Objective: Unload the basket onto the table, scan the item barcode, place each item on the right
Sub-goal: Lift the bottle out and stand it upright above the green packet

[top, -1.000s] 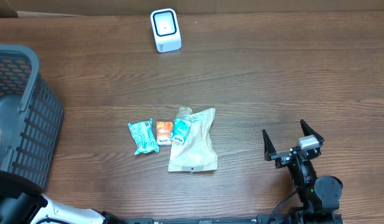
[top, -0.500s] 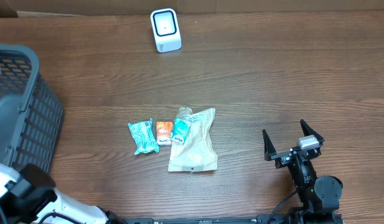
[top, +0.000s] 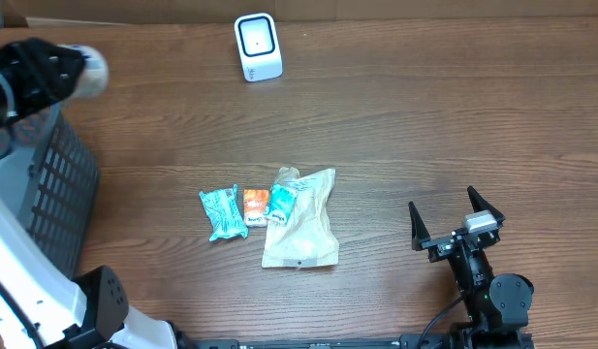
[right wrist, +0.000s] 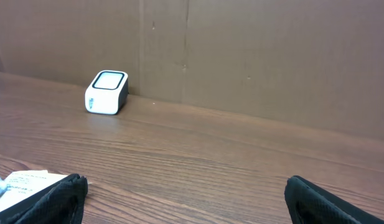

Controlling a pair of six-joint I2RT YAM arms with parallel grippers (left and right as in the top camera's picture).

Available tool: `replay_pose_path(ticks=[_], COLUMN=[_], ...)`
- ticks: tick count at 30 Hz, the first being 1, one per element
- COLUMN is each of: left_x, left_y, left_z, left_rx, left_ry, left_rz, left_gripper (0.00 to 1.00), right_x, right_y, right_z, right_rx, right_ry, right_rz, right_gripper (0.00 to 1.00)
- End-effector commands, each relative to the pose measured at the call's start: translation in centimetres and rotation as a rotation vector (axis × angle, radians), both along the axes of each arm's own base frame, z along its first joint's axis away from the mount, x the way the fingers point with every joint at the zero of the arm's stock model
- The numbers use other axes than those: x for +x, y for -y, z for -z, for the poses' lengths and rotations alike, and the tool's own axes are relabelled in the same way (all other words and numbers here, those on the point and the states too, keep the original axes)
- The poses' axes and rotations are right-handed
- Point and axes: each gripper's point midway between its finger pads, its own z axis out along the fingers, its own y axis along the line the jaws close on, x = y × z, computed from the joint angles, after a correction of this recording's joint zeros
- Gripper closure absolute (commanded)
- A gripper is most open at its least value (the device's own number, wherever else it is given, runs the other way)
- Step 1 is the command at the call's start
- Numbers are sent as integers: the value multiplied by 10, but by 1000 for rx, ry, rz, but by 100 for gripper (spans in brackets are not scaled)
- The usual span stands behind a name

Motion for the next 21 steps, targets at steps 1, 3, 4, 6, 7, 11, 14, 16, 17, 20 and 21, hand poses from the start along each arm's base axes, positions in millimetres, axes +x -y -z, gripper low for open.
replay_pose_path(ticks=[1, 3, 4, 6, 7, 11, 14, 16, 17, 20, 21], left_x=[4, 6, 7, 9, 10, 8, 4, 2, 2, 5, 7], left_y=[23, 33, 38, 48, 54, 68, 66, 66, 65, 63, 60], left_z=[6, 16, 22, 37, 45, 82, 114, 134, 143, 172, 183], left_rx=[32, 47, 55, 62, 63, 86, 122, 138, 143, 165, 174], left_ry=[-19, -55, -79, -129, -158, -289, -408, -470, -493, -548, -561], left_rz=[77, 100, 112, 141, 159, 197, 165, 157, 153, 147, 134], left_gripper=[48, 48, 48, 48, 48, 48, 48, 48, 48, 48, 48], right_x=[0, 0, 0, 0, 0, 0, 0, 0, 0, 0, 0], right_y=[0, 0, 0, 0, 0, 0, 0, 0, 0, 0, 0], right_z=[2, 2, 2, 2, 2, 2, 2, 2, 2, 2, 2], right_rx=[6, 6, 6, 6, 6, 6, 6, 6, 6, 6, 6], right_ry=[3, 3, 3, 3, 3, 3, 3, 3, 3, 3, 3], right_rz=[2, 2, 2, 2, 2, 2, 2, 2, 2, 2, 2], right_gripper=[0, 0, 0, 0, 0, 0, 0, 0, 0, 0, 0])
